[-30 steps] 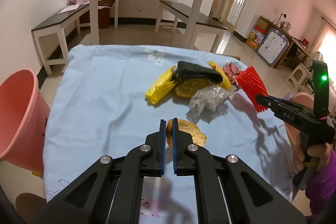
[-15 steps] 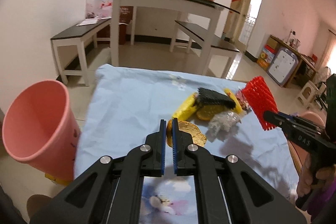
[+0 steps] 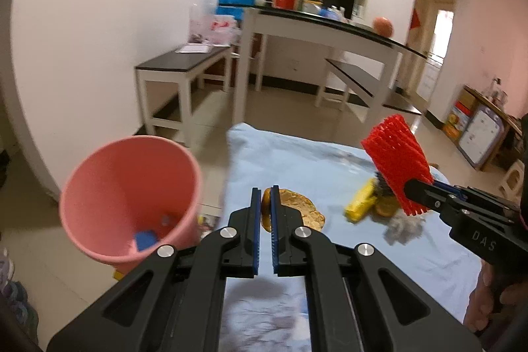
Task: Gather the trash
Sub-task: 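Carry the cracker and red foam net with both tools over the pink bucket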
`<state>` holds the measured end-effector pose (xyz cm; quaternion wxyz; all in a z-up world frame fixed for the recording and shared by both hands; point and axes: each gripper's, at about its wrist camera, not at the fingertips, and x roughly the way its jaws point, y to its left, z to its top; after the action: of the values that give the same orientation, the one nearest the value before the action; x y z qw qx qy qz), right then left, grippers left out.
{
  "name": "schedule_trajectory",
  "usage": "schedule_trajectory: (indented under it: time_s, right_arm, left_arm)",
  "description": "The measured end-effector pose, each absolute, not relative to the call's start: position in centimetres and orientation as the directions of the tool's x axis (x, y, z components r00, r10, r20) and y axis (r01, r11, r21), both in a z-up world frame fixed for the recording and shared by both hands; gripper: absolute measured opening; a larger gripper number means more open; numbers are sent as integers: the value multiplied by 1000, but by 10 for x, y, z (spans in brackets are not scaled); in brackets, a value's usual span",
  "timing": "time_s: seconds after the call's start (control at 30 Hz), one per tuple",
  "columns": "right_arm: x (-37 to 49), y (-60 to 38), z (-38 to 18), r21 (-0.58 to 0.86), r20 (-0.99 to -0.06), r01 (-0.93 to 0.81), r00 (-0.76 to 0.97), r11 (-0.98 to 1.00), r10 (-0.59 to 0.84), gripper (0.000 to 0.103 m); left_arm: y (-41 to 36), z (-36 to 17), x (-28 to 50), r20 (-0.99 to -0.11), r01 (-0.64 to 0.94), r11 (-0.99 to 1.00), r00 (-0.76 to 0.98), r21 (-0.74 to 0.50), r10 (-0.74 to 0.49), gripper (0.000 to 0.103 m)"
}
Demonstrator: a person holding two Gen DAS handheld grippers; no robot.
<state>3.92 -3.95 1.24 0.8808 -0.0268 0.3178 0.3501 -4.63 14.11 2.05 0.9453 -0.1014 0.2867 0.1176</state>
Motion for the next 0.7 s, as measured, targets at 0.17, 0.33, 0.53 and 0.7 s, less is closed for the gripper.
schedule_trajectory:
  time_s: [0.17,0.33,0.53,0.7]
  right_arm:
    - [37,4,20,187,-572,-687,505,702,646,15]
    - [33,45,25,202,-567,-726,460,657,683,15]
    - [29,91,23,214,-581,-761,405,612,706,15]
    - [29,120,17,212,-591,-782,375,587,714,16]
  left_arm:
    - [165,25,-58,-552,-347,931,801,-113,232,5]
    - [189,29,-70,-538,-408,907,790,-105,293,5]
    - [216,25,-80,-534,-468,878,769,-95,352,5]
    - [241,17,-80,-544,-516,851,745,-102,387,5]
